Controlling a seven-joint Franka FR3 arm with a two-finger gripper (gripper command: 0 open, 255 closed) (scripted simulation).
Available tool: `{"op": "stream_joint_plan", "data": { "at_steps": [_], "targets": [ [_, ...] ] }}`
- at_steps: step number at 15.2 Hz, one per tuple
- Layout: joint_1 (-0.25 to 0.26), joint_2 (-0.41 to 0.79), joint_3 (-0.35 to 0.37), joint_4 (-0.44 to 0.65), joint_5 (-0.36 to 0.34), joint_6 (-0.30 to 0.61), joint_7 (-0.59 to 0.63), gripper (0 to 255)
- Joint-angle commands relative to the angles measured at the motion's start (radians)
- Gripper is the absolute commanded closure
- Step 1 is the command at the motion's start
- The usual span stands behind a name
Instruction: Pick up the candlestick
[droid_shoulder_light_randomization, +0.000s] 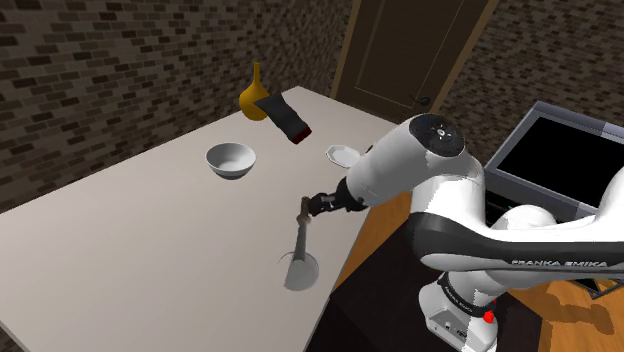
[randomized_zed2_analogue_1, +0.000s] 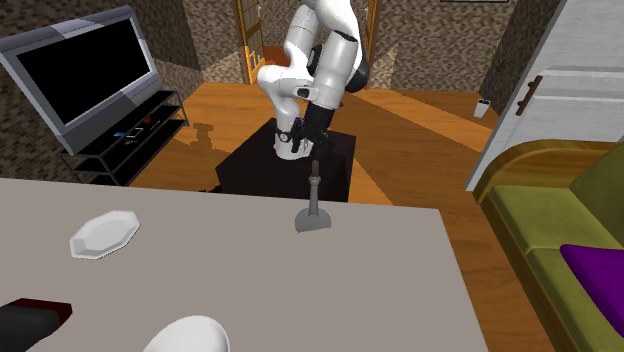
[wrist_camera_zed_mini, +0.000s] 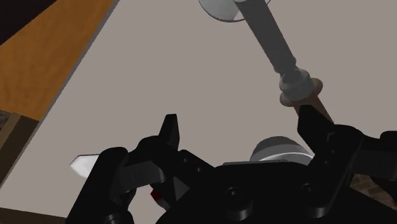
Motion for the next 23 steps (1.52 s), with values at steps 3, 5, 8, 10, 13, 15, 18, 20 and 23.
{"op": "stream_joint_plan", "data": {
  "at_steps": [3, 5, 8, 10, 13, 15, 18, 20, 23],
  "targets": [
    [-0.141, 0.087, 0.207, 0.062, -0.035, 0.086, 0.176, 0],
    [-0.158, 0.101, 0.235, 0.050, -0.036, 0.115, 0.189, 0],
    [-0.189, 0.124, 0.279, 0.034, -0.043, 0.160, 0.212, 0],
    [-0.219, 0.145, 0.319, 0.022, -0.053, 0.200, 0.235, 0],
    [-0.220, 0.149, 0.302, 0.044, -0.062, 0.180, 0.226, 255],
    [-0.246, 0.158, 0.322, 0.077, -0.071, 0.166, 0.233, 255],
    [-0.194, 0.131, 0.304, 0.058, -0.051, 0.146, 0.242, 255],
    [-0.226, 0.145, 0.343, 0.076, -0.059, 0.152, 0.263, 255],
    [-0.203, 0.141, 0.299, 0.026, -0.058, 0.185, 0.232, 255]
  ]
}}
